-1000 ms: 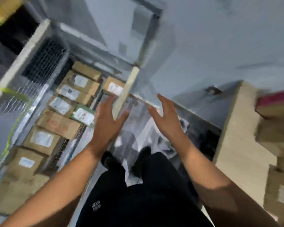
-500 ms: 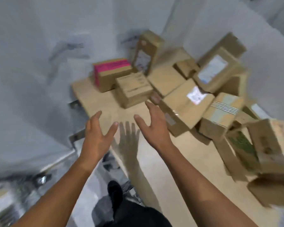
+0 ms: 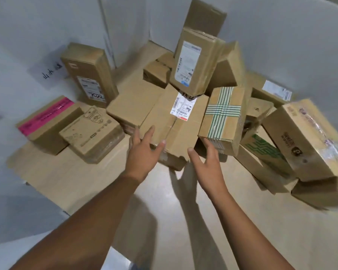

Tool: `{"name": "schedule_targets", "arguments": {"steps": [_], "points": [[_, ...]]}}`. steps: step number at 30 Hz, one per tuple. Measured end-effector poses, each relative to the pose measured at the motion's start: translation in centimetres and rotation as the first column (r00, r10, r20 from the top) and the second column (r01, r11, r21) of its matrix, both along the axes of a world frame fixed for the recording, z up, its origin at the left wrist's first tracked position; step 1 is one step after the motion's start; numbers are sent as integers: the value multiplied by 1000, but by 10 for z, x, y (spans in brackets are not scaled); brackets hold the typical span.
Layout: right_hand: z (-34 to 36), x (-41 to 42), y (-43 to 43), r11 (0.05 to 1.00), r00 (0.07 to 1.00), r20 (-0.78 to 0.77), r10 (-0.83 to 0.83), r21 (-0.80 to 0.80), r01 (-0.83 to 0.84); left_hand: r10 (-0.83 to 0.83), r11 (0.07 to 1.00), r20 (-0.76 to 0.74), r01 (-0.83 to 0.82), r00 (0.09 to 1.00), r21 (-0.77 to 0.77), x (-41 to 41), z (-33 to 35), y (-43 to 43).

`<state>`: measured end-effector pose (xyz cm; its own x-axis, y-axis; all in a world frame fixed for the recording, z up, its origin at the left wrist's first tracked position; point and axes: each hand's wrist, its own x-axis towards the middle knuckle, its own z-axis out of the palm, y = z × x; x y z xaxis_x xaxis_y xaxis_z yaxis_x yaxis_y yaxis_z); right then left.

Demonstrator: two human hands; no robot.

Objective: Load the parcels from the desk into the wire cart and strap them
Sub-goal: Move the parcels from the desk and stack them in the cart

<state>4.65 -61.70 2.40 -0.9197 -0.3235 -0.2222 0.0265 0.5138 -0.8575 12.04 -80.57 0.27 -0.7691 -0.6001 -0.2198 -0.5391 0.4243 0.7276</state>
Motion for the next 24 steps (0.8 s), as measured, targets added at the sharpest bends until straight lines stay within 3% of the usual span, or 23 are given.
{"name": "schedule_targets", "arguments": {"steps": [4, 14, 17, 20, 24], "points": [[-14, -10, 3, 998, 993, 118, -2, -60, 9, 62, 998, 37, -62, 997, -14, 0, -11, 2], [-28, -23, -9, 996, 950, 308, -58, -47, 76, 286, 958, -119, -281, 951, 58, 59, -24, 30], [-33, -26, -19, 994, 936, 348, -56, -64, 83, 292, 950, -89, -277, 952, 145, 77, -28, 23], [-35, -26, -28, 989, 921, 386, -48, -110, 98, 209, 974, -27, -206, 977, 99, 87, -24, 19], [-43, -22, -31, 974, 902, 431, -34, -188, 127, 241, 954, -151, -205, 959, 218, 88, -23, 23]]}}
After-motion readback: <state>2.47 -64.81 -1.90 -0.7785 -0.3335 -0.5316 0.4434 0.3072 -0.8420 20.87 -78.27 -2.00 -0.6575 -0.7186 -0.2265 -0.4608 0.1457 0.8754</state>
